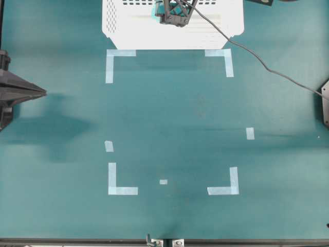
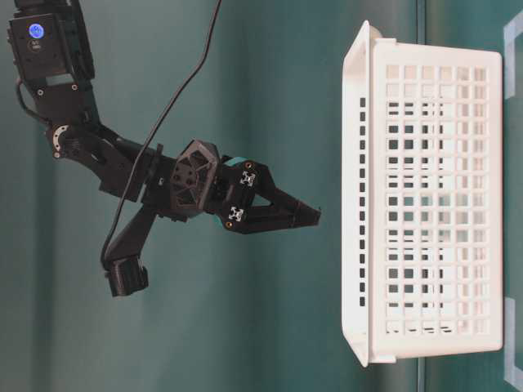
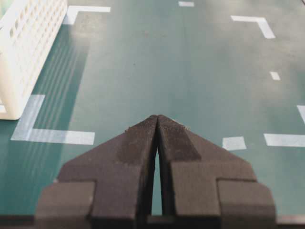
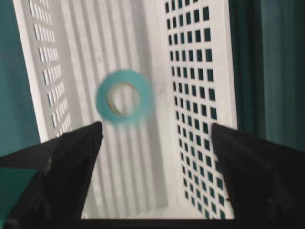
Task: Put the tape into the white basket.
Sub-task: 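Carry the tape roll over the white basket and release it inside, then raise the right gripper up out of the basket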
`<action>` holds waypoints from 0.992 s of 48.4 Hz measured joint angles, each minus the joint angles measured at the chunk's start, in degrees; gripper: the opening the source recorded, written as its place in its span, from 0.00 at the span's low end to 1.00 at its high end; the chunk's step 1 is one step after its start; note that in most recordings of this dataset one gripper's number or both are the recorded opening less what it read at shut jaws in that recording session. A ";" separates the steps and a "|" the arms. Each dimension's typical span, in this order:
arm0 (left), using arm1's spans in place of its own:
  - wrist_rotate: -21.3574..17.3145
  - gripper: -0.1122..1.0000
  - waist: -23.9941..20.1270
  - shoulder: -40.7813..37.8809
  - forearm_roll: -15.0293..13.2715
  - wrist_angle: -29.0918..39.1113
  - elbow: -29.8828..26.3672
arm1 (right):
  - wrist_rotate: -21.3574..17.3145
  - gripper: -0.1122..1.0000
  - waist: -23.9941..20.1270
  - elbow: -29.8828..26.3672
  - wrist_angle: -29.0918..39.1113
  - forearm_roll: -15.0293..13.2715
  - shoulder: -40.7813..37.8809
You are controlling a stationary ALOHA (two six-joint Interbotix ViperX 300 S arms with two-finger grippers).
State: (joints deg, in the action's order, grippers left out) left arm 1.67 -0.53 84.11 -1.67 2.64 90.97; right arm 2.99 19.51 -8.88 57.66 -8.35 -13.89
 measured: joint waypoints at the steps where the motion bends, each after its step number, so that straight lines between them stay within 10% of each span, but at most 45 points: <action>1: 0.00 0.00 0.00 0.00 0.00 0.00 0.00 | 0.00 0.92 0.00 0.09 0.00 0.00 0.09; 21: 0.00 0.00 0.00 0.00 0.00 0.00 0.00 | -0.79 0.92 -0.97 0.09 1.41 0.44 0.26; 48: 0.09 0.00 0.00 0.00 0.00 0.00 0.00 | -6.68 0.91 -15.91 0.09 2.46 2.20 2.99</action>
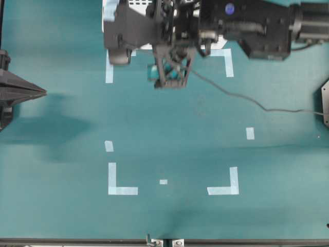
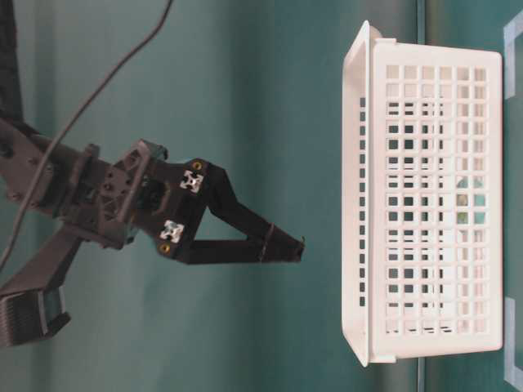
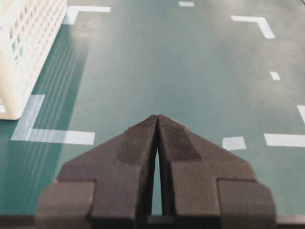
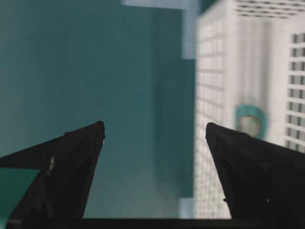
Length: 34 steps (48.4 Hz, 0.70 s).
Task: Put the tape into the white basket.
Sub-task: 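Raise the right gripper up out of the basket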
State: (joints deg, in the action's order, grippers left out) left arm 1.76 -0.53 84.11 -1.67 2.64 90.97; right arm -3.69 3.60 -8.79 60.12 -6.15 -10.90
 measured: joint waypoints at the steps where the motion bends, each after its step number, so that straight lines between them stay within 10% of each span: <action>1: -0.09 0.00 0.00 0.00 0.00 -0.09 0.00 | -0.35 0.91 -0.44 0.00 0.00 0.00 0.09; 34: -0.09 0.00 0.00 0.00 0.00 0.00 0.00 | -4.22 0.90 -4.31 2.46 -0.18 -1.32 5.80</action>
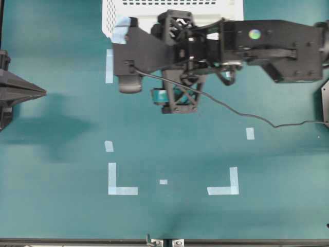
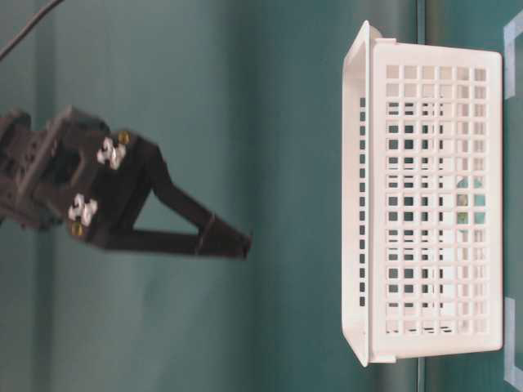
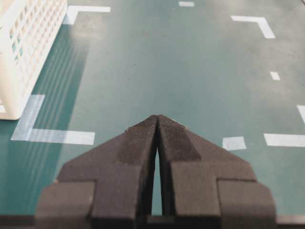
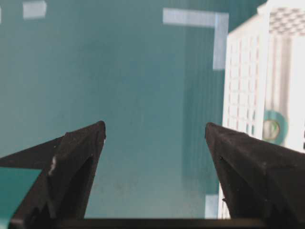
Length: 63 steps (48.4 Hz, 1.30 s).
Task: Put the tape into the white basket.
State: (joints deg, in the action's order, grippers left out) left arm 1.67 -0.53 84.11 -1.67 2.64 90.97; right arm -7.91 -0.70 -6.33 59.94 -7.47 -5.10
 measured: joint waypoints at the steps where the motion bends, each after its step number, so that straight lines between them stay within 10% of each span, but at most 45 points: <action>1: 0.00 0.00 0.00 0.00 0.00 -0.09 0.00 | 0.00 0.90 0.00 0.44 -0.09 0.00 0.44; 38: 0.00 0.00 0.00 0.00 0.00 0.00 0.00 | -2.20 0.90 -0.09 32.34 -33.75 -2.72 25.66; 63: 0.00 0.00 0.00 0.00 0.00 0.00 0.00 | -4.75 0.90 0.00 49.39 -43.86 -2.72 40.25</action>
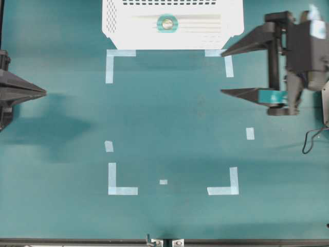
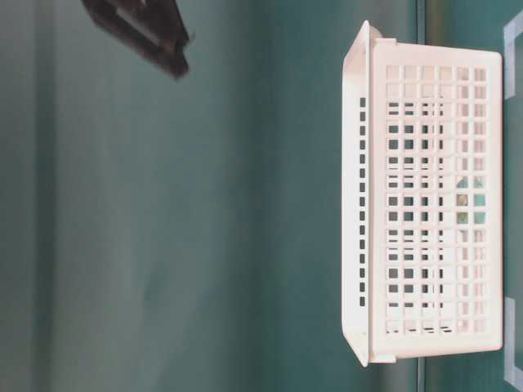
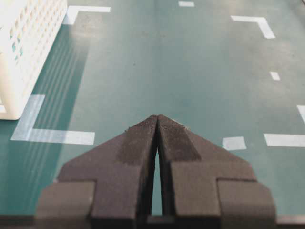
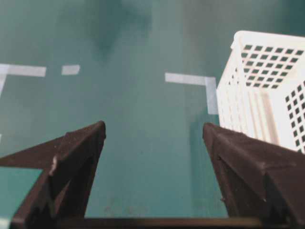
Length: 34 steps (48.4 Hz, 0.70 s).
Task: Put the tape into the white basket.
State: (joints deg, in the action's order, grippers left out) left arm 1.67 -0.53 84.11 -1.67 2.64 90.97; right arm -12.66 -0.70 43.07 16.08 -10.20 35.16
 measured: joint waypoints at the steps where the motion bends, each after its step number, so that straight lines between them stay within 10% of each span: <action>1: 0.00 0.00 0.00 0.00 0.00 0.00 0.00 | 0.00 0.90 0.00 0.70 -0.09 0.00 0.70; 34: 0.00 0.00 0.00 0.00 0.00 0.00 0.00 | 0.00 0.90 1.85 23.03 -5.63 -0.09 25.49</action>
State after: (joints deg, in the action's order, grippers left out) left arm 1.67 -0.53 84.11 -1.67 2.64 90.97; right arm -12.66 1.14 66.09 10.46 -10.28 60.64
